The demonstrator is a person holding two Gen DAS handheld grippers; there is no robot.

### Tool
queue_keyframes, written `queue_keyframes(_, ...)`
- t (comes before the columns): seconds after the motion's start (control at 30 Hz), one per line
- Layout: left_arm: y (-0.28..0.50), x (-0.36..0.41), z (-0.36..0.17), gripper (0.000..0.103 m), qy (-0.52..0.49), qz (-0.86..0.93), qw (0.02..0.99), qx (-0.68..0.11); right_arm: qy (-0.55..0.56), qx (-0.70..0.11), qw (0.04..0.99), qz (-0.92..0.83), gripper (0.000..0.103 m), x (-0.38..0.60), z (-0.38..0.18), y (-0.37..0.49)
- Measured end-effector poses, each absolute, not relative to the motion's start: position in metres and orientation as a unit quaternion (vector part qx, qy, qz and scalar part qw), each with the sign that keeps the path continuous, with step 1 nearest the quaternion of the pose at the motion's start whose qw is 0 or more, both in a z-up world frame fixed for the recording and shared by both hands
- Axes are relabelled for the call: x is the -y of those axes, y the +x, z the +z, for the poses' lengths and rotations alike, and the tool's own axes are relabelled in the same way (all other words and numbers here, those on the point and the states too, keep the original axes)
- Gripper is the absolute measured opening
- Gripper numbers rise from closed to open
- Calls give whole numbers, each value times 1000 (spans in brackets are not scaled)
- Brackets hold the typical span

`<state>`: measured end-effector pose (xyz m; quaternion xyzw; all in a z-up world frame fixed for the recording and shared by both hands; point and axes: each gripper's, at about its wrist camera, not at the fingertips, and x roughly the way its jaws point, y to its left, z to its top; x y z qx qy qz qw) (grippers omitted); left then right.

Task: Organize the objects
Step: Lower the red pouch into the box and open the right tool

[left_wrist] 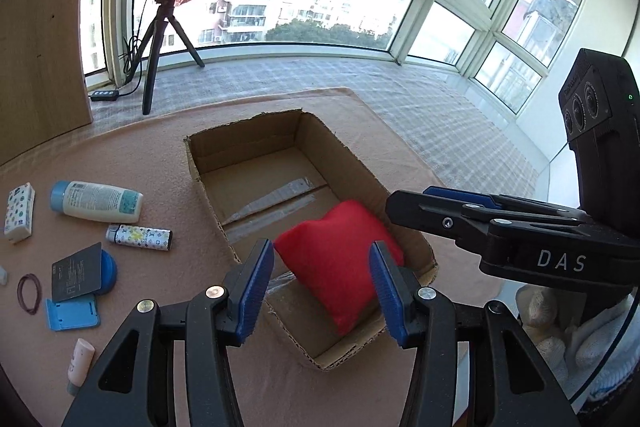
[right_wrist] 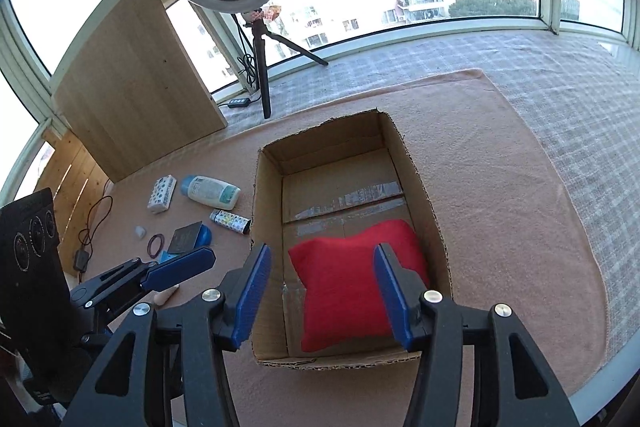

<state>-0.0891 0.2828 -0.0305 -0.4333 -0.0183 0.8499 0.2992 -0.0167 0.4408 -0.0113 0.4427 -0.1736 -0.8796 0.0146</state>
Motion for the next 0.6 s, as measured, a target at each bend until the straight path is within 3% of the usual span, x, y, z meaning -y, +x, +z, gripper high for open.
queue_keyframes(0.6, -98, -105, -45, 54, -457, 873, 160, 66, 433, 154, 89, -884, 64, -349, -11, -31)
